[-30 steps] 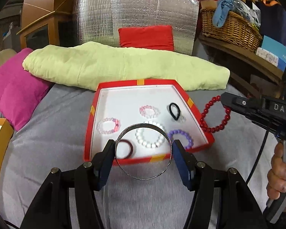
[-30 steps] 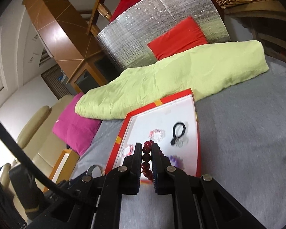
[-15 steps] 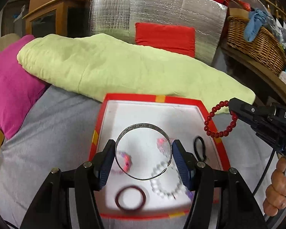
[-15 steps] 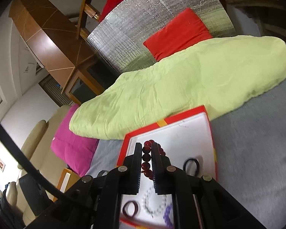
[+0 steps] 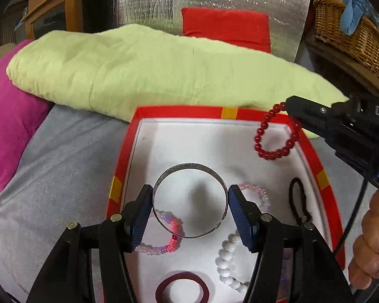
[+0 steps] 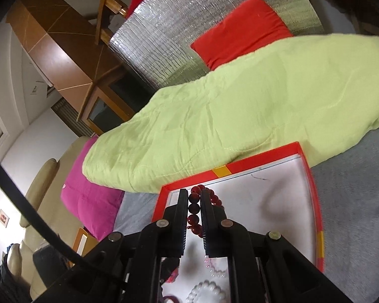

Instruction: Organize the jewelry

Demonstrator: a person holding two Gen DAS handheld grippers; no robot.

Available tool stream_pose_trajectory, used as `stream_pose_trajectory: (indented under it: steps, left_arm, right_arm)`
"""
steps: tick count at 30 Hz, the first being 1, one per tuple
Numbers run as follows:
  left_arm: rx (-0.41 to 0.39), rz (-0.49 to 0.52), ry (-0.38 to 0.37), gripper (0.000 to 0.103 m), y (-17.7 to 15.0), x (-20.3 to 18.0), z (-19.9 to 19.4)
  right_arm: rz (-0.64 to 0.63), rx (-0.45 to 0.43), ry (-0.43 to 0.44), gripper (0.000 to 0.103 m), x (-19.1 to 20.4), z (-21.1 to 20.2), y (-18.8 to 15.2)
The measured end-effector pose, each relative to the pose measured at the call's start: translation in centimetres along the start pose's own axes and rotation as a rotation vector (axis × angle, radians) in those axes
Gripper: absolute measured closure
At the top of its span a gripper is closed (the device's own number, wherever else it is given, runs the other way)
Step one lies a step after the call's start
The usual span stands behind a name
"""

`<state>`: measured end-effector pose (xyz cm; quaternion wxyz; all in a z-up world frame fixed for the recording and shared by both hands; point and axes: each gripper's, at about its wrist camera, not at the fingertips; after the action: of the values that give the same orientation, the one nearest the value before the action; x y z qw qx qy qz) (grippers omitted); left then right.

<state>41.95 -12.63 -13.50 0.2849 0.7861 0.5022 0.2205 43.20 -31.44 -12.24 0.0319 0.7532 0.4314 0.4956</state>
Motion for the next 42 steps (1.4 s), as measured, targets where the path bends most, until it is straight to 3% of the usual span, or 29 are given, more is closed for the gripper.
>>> stream_pose_trajectory:
  steps: [11,15,17,19,21,28,35,39,42]
  left_arm:
    - [0.058,0.012,0.005,0.040,-0.4,-0.1,2.3]
    - [0.058,0.042,0.022,0.040,-0.2,-0.6,2.3]
    - [0.054,0.043,0.041,0.034,-0.1,-0.7,1.8]
    - [0.037,0.035,0.049,0.033,0.2,-0.6,1.0]
    - [0.025,0.025,0.058,0.031,0.4,-0.5,0.0]
    - [-0.083,0.013,0.184,0.027,0.9,-0.2,-5.8]
    - [-0.198,0.034,0.266,0.025,-0.2,-1.0,-13.4]
    - [-0.237,0.044,0.308,0.009,-2.8,-1.5,-18.0]
    - [-0.260,0.038,0.328,0.007,-4.5,-1.6,-21.3]
  right_arm:
    - [0.069,0.005,-0.066,0.092,-4.0,2.1,0.8]
    - [0.078,-0.008,-0.108,0.087,-4.3,1.5,1.2]
    - [0.072,-0.004,-0.143,0.077,-4.2,1.1,1.3]
    - [0.080,-0.005,-0.170,0.045,-4.2,0.5,1.4]
    - [0.074,-0.023,-0.174,0.043,-3.8,-0.6,1.4]
    - [-0.133,-0.083,-0.258,0.043,0.1,-5.6,0.0]
    - [-0.240,-0.115,-0.377,0.043,1.7,-11.3,-3.8]
    - [-0.307,-0.156,-0.425,0.041,3.1,-15.7,-7.4]
    - [-0.297,-0.182,-0.426,0.040,4.0,-19.4,-9.7]
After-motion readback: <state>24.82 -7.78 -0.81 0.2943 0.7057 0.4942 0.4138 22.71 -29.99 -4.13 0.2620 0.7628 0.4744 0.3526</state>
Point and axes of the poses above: each gripper's, at about its wrist camera, not at the fingertips, and z roughly the way its jaws point, x to its left, y to its top, and after that the axes turned 11 degrees about z, right-handed
